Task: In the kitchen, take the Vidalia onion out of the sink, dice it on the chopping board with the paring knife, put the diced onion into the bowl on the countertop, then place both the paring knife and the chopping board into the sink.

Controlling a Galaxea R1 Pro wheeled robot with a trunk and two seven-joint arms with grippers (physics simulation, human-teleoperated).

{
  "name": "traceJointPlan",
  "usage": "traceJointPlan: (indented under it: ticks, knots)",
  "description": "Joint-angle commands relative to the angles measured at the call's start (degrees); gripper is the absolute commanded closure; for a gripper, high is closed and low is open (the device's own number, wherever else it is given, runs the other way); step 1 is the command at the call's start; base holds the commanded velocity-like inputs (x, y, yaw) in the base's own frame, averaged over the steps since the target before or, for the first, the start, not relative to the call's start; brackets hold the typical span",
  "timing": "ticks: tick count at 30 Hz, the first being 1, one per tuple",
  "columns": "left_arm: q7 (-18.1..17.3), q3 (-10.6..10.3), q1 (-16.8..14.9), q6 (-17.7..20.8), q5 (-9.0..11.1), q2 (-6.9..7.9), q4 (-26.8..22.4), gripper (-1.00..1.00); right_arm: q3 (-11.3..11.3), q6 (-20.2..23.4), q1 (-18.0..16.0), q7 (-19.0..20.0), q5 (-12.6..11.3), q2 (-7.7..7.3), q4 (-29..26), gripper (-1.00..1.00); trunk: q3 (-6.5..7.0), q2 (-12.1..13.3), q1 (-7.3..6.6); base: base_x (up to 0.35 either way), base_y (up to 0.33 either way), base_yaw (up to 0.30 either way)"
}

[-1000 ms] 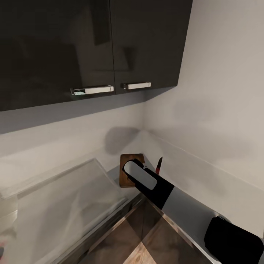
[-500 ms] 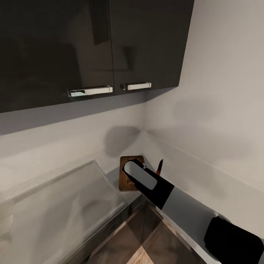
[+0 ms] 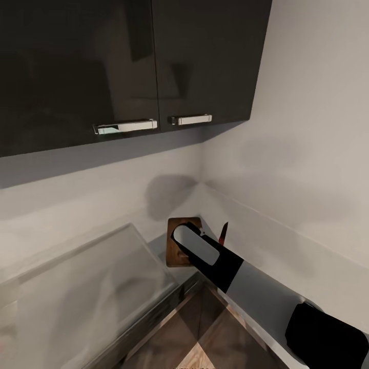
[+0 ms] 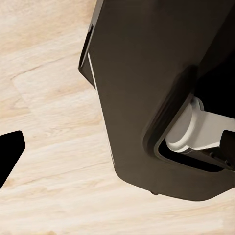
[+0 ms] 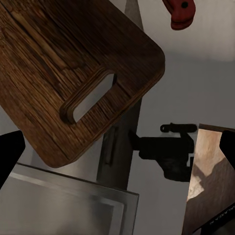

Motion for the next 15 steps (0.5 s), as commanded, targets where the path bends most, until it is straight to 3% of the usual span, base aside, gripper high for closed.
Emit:
traceJointPlan:
  ticks: [1,15]
  knots:
    - [-0.4,0.1,0.0,-0.3,0.6,0.02,0.2,-1.00,0.1,-0.4,-0.1,-0.1,-0.2,0.00,0.0,-1.00,-0.19,-0.1,0.03,0.000,0.000,0.000]
    - [-0.4,0.1,0.0,-0.3,0.6,0.02,0.2,-1.00,0.1,-0.4,-0.1,-0.1,-0.2,0.00,0.0,-1.00,-1.45,-0.1,0.03,0.000,0.000,0.000]
